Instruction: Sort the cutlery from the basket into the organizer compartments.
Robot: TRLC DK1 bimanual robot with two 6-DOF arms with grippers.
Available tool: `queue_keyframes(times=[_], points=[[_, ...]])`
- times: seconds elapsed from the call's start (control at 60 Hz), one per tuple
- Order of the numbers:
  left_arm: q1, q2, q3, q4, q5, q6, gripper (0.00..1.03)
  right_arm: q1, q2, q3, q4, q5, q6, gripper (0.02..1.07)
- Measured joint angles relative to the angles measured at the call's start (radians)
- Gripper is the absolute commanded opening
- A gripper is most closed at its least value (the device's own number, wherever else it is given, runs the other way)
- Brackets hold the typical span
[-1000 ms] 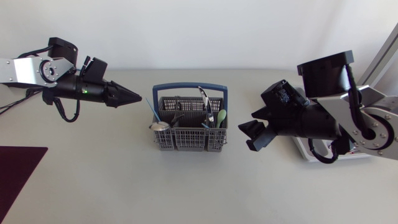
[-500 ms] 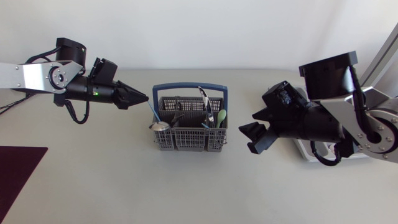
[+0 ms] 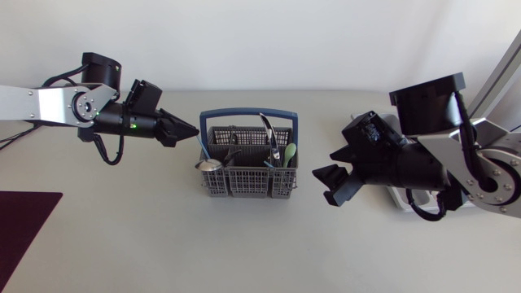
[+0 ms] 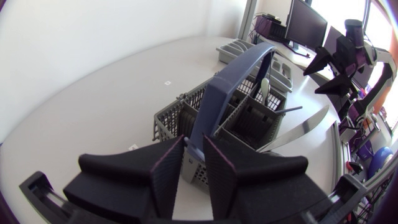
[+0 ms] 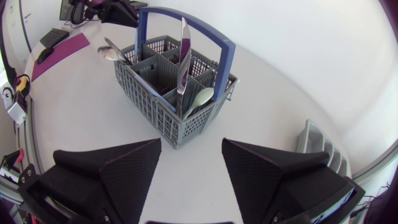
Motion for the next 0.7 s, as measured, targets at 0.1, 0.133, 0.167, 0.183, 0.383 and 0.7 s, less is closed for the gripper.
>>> queue_keyframes(times=[0.1,0.133,0.167,0.183,0.383,0.7], points=[[-0.006,0.000,0.000,0.000,-0.001,-0.003,0.23,0.000,0.000,0.000,0.000,0.000,0.000,0.73],[-0.007,0.000,0.000,0.001,-0.007,-0.005,0.23,0.000,-0.001,0.000,0.000,0.000,0.000,0.73],[-0.010,0.000,0.000,0.002,-0.015,-0.011,0.20,0.000,-0.002,0.000,0.000,0.000,0.000,0.73],[-0.012,0.000,0.000,0.006,-0.019,-0.011,0.19,0.000,-0.002,-0.001,0.000,0.000,0.000,0.73],[-0.026,0.000,-0.005,0.050,-0.053,-0.027,0.11,0.002,-0.010,-0.006,0.000,0.000,0.000,0.73],[-0.031,-0.008,-0.016,0.060,-0.056,-0.071,0.04,0.007,-0.013,-0.018,0.000,0.000,0.000,0.73]])
